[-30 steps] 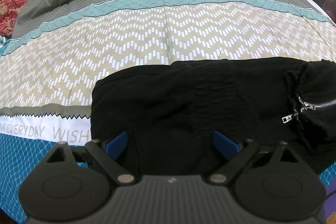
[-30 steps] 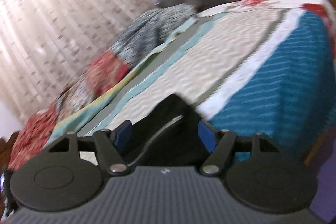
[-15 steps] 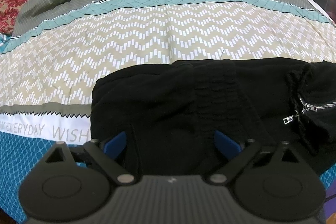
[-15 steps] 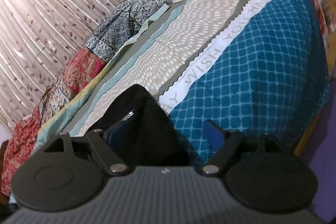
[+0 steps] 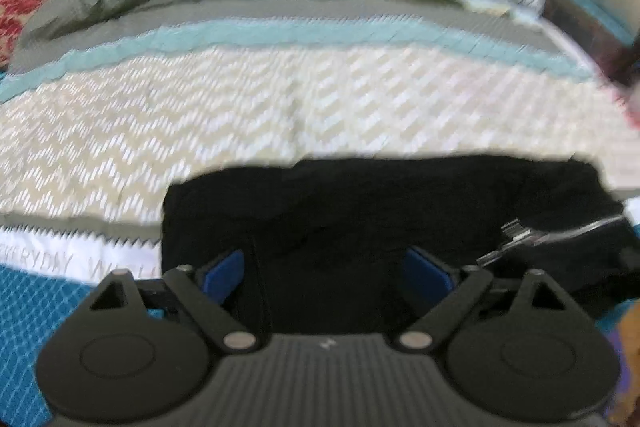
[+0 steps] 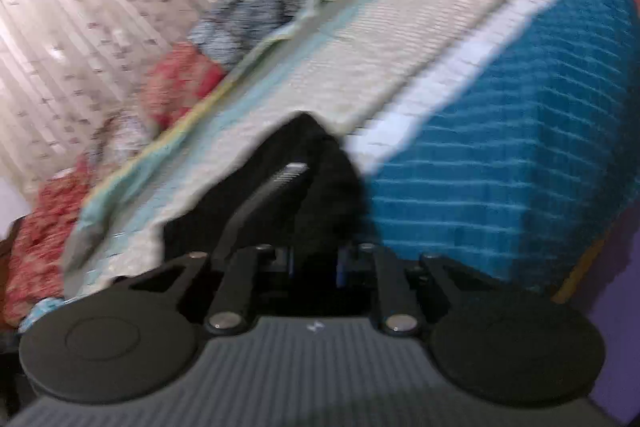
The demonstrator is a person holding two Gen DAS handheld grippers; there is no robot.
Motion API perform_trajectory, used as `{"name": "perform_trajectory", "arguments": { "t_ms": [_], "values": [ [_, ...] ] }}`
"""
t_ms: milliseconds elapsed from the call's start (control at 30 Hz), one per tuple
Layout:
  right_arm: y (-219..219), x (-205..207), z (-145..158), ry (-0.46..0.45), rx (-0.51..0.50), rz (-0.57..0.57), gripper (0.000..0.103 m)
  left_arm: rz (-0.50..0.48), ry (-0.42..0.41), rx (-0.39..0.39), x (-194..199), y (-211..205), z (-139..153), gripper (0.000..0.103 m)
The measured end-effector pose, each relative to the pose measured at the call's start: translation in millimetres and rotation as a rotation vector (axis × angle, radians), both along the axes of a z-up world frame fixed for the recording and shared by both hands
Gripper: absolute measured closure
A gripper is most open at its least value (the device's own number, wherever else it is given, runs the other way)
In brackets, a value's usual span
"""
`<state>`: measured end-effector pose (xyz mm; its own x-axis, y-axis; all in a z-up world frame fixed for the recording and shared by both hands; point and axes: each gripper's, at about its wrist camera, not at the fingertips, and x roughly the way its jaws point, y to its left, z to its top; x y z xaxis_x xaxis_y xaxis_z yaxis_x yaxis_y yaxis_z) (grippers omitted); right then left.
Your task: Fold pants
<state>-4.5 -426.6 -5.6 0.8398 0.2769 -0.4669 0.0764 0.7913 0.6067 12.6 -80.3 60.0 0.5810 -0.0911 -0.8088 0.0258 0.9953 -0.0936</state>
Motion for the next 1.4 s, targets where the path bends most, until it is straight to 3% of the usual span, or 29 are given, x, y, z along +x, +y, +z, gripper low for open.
{"name": "perform_trajectory", "arguments": {
  "t_ms": [167,267,333,467,500,533,567,600,633,700,733,767,833,867,900,933,1067,1133,1333,1400],
  "values": [
    [62,-3,45,-0.142,-0.119,0.194,0.084,-0.181,-0.034,-0.145,14,-23,47,0.010],
    [103,-3,50,-0.155,-0.212,0.293,0.084,-0.293,-0.030,-0.197,22,-45,67,0.004],
    [124,-3,49,-0.156,-0.264,0.347,0.084,-0.356,-0.030,-0.188,24,-63,72,0.002],
    [152,-10,48,-0.167,-0.376,0.438,0.084,-0.429,-0.030,-0.085,26,-96,64,0.001],
    [157,-12,49,-0.174,-0.394,0.455,0.084,-0.443,-0.031,-0.057,25,-101,59,0.003],
    [160,-15,50,-0.182,-0.404,0.465,0.084,-0.449,-0.034,-0.021,24,-105,55,0.023],
    [163,-18,51,-0.192,-0.412,0.474,0.084,-0.446,-0.031,0.030,24,-109,48,0.043],
    [165,-21,53,-0.207,-0.422,0.482,0.083,-0.433,-0.021,0.051,24,-106,44,0.077],
    [166,-24,55,-0.221,-0.431,0.486,0.082,-0.408,-0.007,0.032,27,-97,42,0.086],
    [168,-25,56,-0.243,-0.435,0.484,0.076,-0.359,0.036,-0.116,34,-68,42,0.087],
    [167,-26,55,-0.251,-0.438,0.482,0.065,-0.336,0.046,-0.168,37,-54,44,0.087],
    [168,-25,53,-0.256,-0.451,0.482,0.059,-0.313,0.051,-0.217,37,-40,46,0.087],
    [175,-26,48,-0.258,-0.496,0.497,0.057,-0.286,0.047,-0.280,37,-13,51,0.088],
    [180,-25,47,-0.248,-0.497,0.515,0.061,-0.275,0.045,-0.310,35,1,53,0.089],
    [184,-24,48,-0.238,-0.477,0.539,0.084,-0.266,0.043,-0.328,35,10,55,0.089],
    [189,-24,51,-0.241,-0.460,0.563,0.085,-0.258,0.038,-0.348,33,23,56,0.089],
    [220,-32,66,-0.317,-0.480,0.672,0.085,-0.223,0.010,-0.396,26,62,57,0.089],
    [235,-32,65,-0.313,-0.490,0.723,0.085,-0.193,0.013,-0.409,22,82,49,0.089],
    [275,-17,38,-0.195,-0.493,0.848,0.085,-0.072,0.064,-0.379,14,126,3,0.087],
    [285,-12,21,-0.148,-0.489,0.888,0.083,-0.024,0.086,-0.357,13,136,-17,0.082]
  ]
}}
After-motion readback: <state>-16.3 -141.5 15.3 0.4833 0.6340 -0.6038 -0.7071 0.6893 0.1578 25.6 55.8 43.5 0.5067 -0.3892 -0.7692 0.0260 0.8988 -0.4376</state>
